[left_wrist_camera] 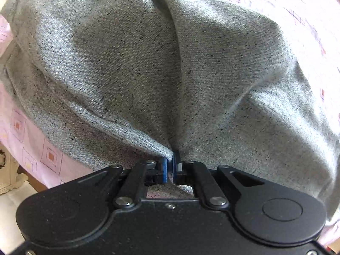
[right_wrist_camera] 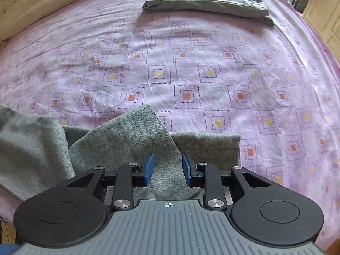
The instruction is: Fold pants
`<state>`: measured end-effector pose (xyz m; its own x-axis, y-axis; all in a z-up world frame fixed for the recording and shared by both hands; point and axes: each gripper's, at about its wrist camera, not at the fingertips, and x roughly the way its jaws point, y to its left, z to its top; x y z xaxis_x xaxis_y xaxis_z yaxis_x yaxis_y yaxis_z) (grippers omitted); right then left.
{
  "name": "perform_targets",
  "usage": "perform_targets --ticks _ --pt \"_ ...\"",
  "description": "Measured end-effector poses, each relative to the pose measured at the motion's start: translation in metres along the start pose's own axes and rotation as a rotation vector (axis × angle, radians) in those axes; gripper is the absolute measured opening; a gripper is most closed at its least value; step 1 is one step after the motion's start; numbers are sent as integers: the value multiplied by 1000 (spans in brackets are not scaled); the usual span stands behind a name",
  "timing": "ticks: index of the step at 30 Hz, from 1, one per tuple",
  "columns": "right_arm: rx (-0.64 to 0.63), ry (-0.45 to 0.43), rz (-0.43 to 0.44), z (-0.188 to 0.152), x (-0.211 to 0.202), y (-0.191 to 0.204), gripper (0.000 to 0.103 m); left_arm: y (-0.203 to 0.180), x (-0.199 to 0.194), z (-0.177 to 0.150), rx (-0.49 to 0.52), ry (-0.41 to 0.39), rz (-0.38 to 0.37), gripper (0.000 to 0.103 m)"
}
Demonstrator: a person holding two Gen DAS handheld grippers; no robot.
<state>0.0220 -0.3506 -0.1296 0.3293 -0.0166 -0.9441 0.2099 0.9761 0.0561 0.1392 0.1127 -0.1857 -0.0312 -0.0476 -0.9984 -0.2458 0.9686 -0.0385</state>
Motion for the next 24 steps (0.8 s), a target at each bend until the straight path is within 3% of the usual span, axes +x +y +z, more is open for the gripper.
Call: perform_targets --ticks 10,11,12,14,17,20,22,24 --pt "-80 101 147 8 29 -16 29 -23 -7 -16 -31 -48 67 6" --pt "-71 105 194 7 27 -18 13 -24 -9 -18 -40 -53 66 6" --pt "-63 112 232 5 24 -17 6 -18 -8 -21 -49 -62 61 6" --pt "-75 50 261 1 4 -11 6 -12 -14 -23 -64 -83 50 6" --pt "-15 -106 226 -12 -45 -12 6 -7 -36 -32 -92 -161 -3 6" --pt "101 -225 110 -33 -86 -29 6 -1 -53 -40 -107 -222 -55 6" --pt "169 -197 47 -49 -81 -41 6 2 -50 -45 -111 -201 -46 6" --pt "198 -114 8 -63 -57 -50 6 4 -43 -43 -98 -165 -23 6"
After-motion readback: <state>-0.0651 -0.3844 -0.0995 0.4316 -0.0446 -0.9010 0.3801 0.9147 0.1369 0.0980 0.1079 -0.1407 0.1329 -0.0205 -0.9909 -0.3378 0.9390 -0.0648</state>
